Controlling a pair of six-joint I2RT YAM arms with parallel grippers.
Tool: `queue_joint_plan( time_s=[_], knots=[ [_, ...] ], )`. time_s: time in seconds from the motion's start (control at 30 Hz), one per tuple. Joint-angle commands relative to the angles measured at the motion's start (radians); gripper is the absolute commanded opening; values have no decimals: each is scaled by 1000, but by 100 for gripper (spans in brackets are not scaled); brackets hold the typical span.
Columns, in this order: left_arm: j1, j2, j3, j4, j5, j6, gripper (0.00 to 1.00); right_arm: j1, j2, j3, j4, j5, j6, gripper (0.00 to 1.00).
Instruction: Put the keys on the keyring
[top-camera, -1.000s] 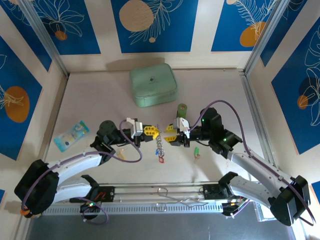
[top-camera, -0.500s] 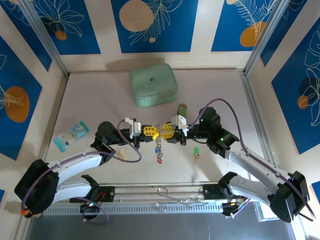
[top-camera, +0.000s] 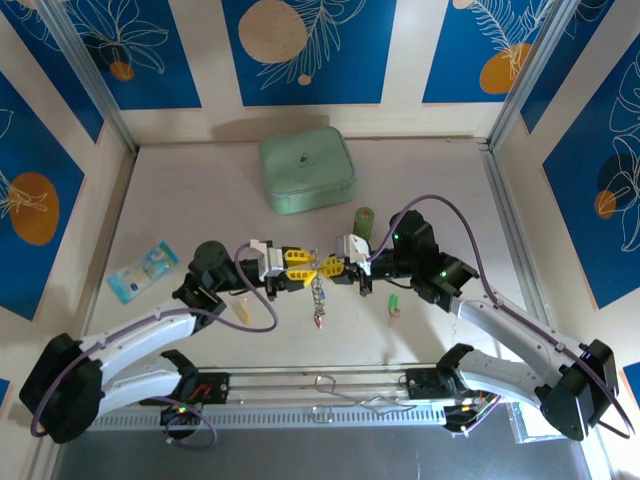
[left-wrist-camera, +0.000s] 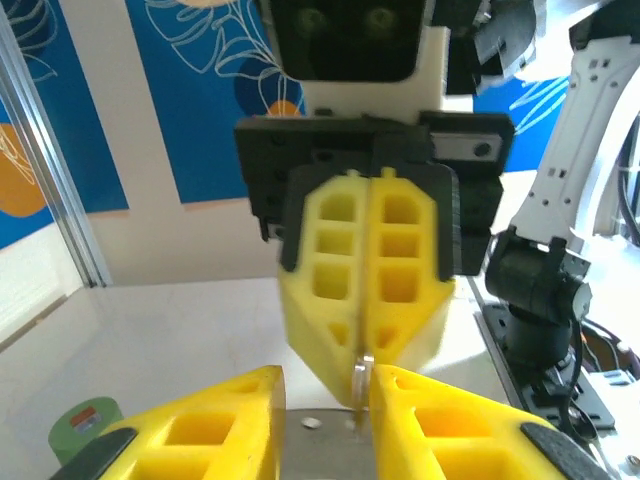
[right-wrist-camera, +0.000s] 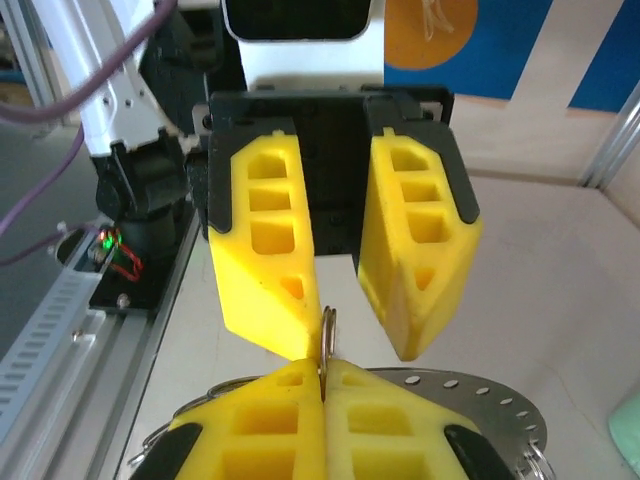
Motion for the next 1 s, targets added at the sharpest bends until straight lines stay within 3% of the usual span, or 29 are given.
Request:
queue_joint_plan(
  time_s=[0.0, 0.1, 0.33, 0.97],
  knots=[
    [-14, -49, 72, -338, -25, 201, 28, 4, 18, 108, -238, 101, -160, 0],
    [-15, -55, 106, -448, -29, 255, 28, 24, 50, 180, -355, 163, -220, 0],
    [-18, -22, 144, -462, -20, 266, 24, 97, 138, 310, -505, 272, -295, 0],
    [-33, 25, 168, -455, -37, 284, 16, 181, 231, 399, -542, 311, -273, 0]
  ],
)
